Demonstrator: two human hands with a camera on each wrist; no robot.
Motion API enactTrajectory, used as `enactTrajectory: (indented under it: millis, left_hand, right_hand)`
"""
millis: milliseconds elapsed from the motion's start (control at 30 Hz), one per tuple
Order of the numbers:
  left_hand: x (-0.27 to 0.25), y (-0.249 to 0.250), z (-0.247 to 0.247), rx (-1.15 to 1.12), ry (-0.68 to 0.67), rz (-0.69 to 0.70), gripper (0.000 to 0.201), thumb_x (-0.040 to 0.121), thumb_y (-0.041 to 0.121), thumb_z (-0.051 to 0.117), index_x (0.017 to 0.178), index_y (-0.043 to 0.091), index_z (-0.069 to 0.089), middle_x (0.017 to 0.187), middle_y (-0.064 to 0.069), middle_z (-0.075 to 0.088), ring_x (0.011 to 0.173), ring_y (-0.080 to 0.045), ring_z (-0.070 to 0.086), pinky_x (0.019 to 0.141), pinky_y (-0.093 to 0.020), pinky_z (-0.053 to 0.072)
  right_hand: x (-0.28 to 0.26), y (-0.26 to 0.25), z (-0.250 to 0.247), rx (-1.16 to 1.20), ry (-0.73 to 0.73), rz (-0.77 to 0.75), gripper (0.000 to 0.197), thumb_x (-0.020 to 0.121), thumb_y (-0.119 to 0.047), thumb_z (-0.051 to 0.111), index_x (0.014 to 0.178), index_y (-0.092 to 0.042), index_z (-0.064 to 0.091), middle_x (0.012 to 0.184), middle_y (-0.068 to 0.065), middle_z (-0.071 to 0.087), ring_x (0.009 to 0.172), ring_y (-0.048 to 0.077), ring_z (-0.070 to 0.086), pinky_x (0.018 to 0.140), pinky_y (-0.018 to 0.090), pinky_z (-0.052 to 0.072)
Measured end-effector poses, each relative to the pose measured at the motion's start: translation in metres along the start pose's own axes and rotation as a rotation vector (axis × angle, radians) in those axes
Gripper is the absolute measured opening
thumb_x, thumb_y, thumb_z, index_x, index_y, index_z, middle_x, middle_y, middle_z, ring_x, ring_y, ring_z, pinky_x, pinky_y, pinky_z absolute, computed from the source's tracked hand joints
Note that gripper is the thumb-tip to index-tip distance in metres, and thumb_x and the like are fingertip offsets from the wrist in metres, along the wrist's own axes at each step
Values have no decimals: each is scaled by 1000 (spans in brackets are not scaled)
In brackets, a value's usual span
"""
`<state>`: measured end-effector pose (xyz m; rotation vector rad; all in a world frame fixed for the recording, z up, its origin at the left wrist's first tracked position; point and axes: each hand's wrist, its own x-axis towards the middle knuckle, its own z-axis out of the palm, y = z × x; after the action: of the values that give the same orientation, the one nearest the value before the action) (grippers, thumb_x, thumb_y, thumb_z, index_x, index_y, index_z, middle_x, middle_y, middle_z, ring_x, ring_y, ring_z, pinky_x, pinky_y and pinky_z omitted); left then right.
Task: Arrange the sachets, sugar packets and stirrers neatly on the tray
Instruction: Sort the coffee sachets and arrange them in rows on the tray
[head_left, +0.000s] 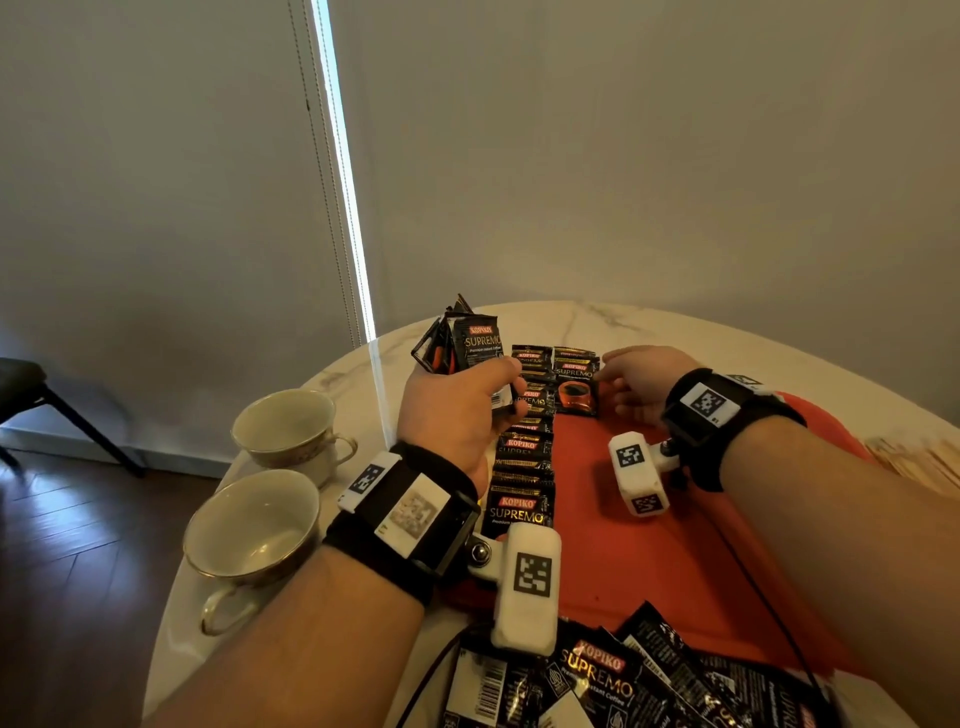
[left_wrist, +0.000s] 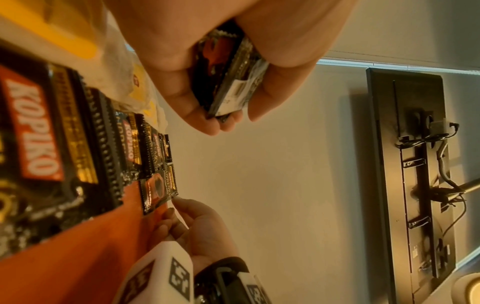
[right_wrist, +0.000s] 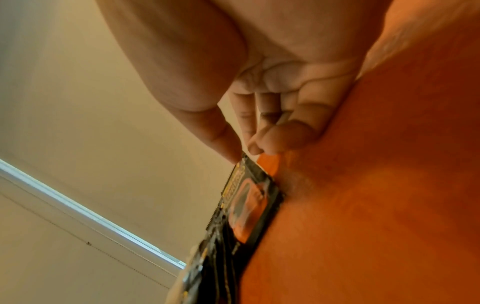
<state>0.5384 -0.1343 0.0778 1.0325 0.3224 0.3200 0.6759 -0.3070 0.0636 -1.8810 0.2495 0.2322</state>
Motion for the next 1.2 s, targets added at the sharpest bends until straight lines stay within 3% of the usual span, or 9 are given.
enactTrajectory:
  millis: [200,333,433,533,700,867,1033,1100,1200]
  left_hand:
    - [-7,1,3,11,-94,-75,14,94,3,63,102,-7,69,70,-14,67,59,-18,68,60,-33,62]
    - [-13,1,6,70,-170,-66,7,93,-1,67,99,-4,69,73,-15,73,67,-23,74,63,-37,64]
    - [-20,0,7,152,-250,-58,7,91,1,72,96,5,74,82,-12,77,76,-23,75,76,-44,63]
    - [-23,-1,8,199,-279,-36,14,89,1,74,97,13,75,85,-8,77,77,-21,74,75,-42,62]
    - [-20,0,9,93,-160,-36,11,94,14,72,104,10,74,90,-9,80,77,-22,76,63,-36,63]
    - [-11,0,6,72,-64,48,10,96,9,70,106,10,69,75,-3,76,68,-17,75,59,-33,61]
    - [-15,-5,9,210,-171,160,16,93,10,73,109,12,72,89,-6,78,82,-24,76,84,-52,63]
    - [-20,-4,12,170,-277,147,18,97,14,71,114,10,72,98,-13,78,90,-32,76,86,-52,61]
    - [-24,-1,12,102,-357,130,17,93,14,72,107,6,73,88,-16,75,81,-32,73,75,-43,62]
  right_hand:
    - [-35,-9,-21,216,-72,-41,16,93,-16,67,108,-11,67,64,-1,54,54,12,45,51,26,39]
    - [-83,-11,-21,288,-346,-142,23,86,-28,73,104,-14,69,70,-3,60,56,11,51,55,27,38]
    - [-103,-4,-12,286,-481,-251,28,72,-38,79,93,-20,74,76,-2,63,61,11,54,59,28,40]
    - [-105,3,-2,355,-441,-311,12,75,-27,78,76,-21,68,71,1,59,58,10,52,58,27,39]
    - [-100,4,1,471,-359,-288,8,91,-15,70,87,-14,63,71,4,65,55,13,53,47,23,43]
    - [-101,-3,-3,589,-196,-341,22,92,-4,58,74,-15,51,53,-1,52,45,13,43,41,22,34]
    - [-108,-5,7,534,-251,-440,26,87,-7,66,70,-18,50,71,15,49,58,27,47,57,29,41]
    - [-113,-4,11,497,-355,-459,21,92,-14,69,75,-16,57,69,10,51,58,24,46,58,29,41]
    - [-116,-3,13,500,-378,-493,15,98,-13,60,88,-9,71,68,3,56,57,10,47,50,22,41]
